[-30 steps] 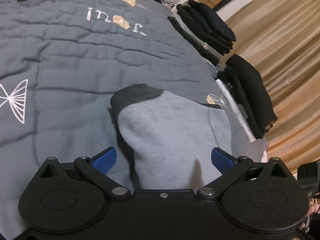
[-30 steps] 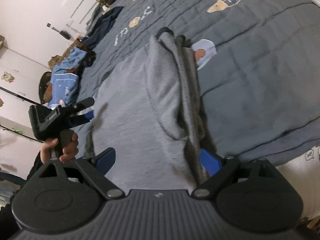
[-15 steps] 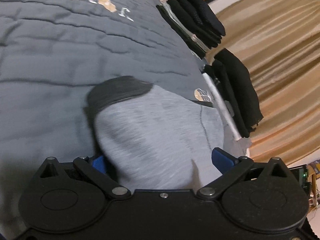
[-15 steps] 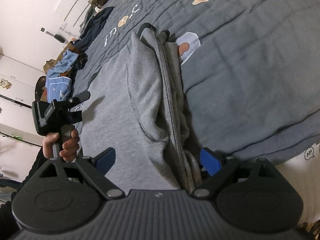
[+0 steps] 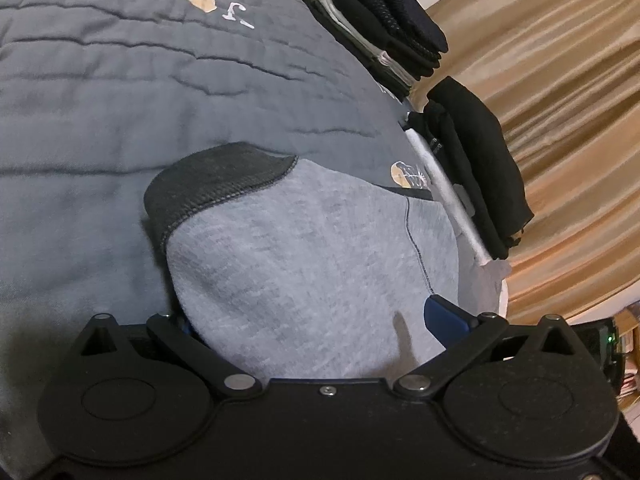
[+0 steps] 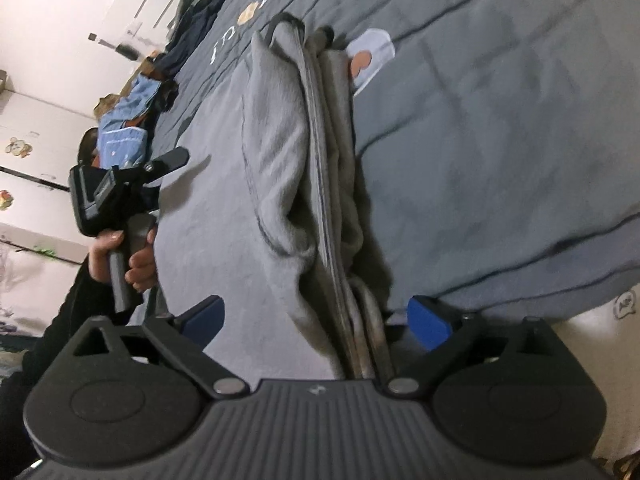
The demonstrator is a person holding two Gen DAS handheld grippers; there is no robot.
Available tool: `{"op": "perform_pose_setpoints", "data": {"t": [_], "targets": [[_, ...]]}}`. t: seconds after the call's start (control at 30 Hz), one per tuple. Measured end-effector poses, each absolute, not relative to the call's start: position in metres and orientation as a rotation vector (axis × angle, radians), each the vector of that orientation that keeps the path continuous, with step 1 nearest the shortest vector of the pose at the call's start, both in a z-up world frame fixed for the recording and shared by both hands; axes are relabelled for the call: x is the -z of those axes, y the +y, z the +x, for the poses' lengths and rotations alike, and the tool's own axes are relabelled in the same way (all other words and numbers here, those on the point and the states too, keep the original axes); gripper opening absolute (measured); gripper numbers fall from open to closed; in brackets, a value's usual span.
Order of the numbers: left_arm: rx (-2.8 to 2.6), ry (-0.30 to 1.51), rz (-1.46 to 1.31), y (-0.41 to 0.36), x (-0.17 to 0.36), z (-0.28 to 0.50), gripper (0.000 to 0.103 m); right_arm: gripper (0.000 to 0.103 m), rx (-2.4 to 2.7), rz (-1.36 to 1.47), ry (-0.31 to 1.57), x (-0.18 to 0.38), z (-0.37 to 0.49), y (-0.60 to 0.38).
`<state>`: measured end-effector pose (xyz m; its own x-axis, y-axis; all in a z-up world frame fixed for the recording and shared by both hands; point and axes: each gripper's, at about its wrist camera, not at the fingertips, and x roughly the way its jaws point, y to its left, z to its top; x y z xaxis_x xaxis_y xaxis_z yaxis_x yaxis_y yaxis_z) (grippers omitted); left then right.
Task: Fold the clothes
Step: 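Lower both grippers onto the sweatshirt bundle edges, then close the left gripper on the sweatshirt cuff while the right gripper grips the bundle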
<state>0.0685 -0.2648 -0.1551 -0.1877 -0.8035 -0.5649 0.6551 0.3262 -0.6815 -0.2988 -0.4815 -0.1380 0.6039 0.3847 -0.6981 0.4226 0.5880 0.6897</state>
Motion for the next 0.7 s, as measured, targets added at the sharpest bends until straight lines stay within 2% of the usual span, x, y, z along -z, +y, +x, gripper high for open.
{"op": "perform_pose_setpoints", "data": {"t": [0.6,0.7], "targets": [[1.326,1.169,-0.176,-0.265,0.156,0.069,0.102,0.103,-0.323,1.028,1.102,0.155,-0.265,-0.483],[1.331,1.166,-0.182,-0.265,0.157,0.07,0.102,0.103,-0.33,0.962,1.122,0.157,-0.259,-0.473]]}}
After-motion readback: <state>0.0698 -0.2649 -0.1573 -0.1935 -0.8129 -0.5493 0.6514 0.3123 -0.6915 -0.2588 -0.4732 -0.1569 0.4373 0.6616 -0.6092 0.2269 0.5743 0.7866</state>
